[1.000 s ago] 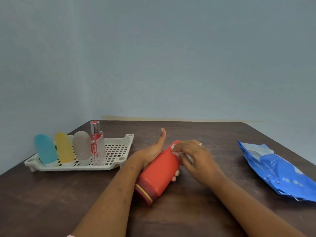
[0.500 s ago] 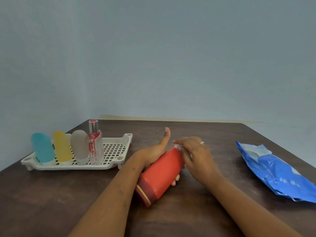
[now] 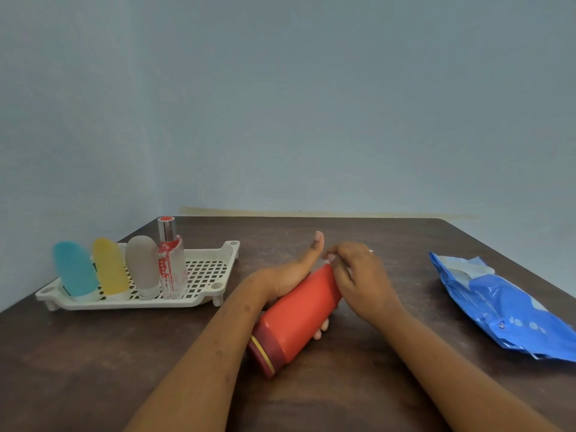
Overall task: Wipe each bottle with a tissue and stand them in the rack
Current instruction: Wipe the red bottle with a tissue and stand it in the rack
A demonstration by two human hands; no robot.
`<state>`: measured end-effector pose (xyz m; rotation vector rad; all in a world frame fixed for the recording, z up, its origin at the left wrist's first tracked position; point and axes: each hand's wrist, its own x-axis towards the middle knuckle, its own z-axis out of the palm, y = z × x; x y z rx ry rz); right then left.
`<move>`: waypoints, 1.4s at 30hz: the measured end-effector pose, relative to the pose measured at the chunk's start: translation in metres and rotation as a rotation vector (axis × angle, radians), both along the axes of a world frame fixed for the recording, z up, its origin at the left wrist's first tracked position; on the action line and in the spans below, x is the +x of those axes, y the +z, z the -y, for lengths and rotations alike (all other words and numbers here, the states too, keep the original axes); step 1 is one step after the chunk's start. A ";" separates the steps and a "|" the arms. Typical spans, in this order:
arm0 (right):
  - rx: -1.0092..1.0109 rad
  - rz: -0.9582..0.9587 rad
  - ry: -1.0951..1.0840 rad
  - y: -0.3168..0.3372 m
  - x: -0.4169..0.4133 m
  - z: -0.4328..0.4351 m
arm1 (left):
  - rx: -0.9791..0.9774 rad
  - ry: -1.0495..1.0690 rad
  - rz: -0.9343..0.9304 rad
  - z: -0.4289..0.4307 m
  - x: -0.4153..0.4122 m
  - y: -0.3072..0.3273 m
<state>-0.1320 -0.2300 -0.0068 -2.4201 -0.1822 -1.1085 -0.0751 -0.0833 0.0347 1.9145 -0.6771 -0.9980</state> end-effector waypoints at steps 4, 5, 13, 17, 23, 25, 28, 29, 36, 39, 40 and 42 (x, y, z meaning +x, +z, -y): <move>0.306 -0.025 0.093 -0.002 -0.002 0.003 | -0.015 -0.036 -0.084 -0.003 0.005 -0.003; 0.368 -0.036 0.126 -0.003 -0.002 0.003 | -0.021 -0.059 -0.131 -0.004 0.006 -0.004; 0.753 -0.127 0.343 -0.001 0.000 0.003 | -0.081 -0.119 -0.203 -0.009 0.016 -0.011; 0.829 -0.081 0.400 0.004 -0.002 0.001 | -0.119 -0.129 -0.196 -0.010 0.017 -0.009; 0.778 0.023 0.455 0.015 -0.012 -0.001 | -0.319 -0.113 -0.013 -0.012 0.008 0.003; 0.780 0.057 0.464 0.018 -0.015 -0.002 | -0.377 -0.105 0.032 -0.012 0.003 0.007; 0.736 0.167 0.453 0.023 -0.019 -0.004 | -0.477 -0.079 0.145 -0.011 -0.008 0.014; 0.704 0.223 0.417 0.023 -0.019 -0.004 | -0.531 -0.062 0.206 -0.009 -0.012 0.016; 0.570 0.386 0.152 0.019 -0.016 -0.002 | -0.630 0.091 1.106 0.004 -0.012 0.001; 0.552 0.431 0.117 0.021 -0.019 -0.005 | -0.628 0.163 1.207 0.002 -0.006 -0.005; 0.528 0.463 0.096 0.022 -0.020 -0.006 | -0.604 0.182 1.273 0.002 -0.003 -0.008; 0.435 0.520 0.051 0.024 -0.023 -0.007 | -0.544 0.226 1.406 0.002 0.001 -0.012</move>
